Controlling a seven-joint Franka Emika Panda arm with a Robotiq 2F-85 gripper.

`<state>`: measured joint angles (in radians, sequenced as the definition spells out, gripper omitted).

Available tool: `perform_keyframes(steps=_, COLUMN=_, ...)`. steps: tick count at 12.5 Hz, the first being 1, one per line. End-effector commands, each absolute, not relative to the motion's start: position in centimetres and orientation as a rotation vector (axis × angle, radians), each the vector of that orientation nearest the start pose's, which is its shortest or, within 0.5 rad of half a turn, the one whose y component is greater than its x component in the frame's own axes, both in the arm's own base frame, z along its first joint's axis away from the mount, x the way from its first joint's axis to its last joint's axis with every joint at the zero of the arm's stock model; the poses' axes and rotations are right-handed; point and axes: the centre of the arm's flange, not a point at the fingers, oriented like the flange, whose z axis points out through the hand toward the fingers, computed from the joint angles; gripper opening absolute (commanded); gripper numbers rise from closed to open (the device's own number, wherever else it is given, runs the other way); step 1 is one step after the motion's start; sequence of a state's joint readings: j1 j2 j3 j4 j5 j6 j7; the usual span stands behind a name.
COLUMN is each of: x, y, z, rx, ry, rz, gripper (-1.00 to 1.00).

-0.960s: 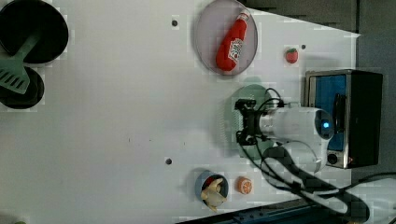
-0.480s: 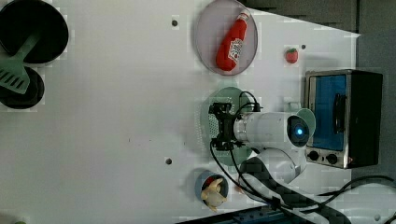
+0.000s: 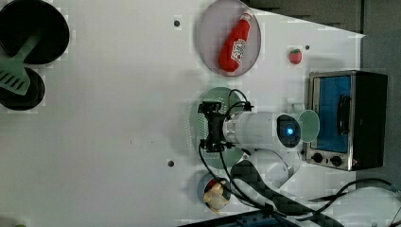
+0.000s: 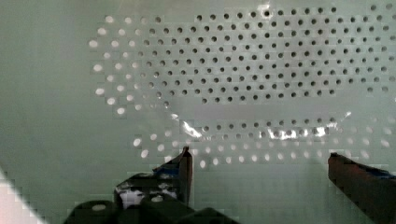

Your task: Drag strainer right to left.

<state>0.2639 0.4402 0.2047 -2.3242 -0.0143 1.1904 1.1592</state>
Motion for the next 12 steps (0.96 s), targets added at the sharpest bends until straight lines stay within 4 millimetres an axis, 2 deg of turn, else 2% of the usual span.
perform_keyframes(steps=1, x=47.1, y=26.5, z=15.5, rx=-2.204, ry=2.205, rz=0.132, gripper=1.0)
perform_keyframes(steps=7, x=47.7, y=32.6, z=15.2, rx=-2.117, ry=2.268, rz=0.149, gripper=1.0)
perform_keyframes(steps=12, x=47.8, y=37.2, z=14.9, rx=-2.109, ry=2.242, rz=0.159, gripper=1.0)
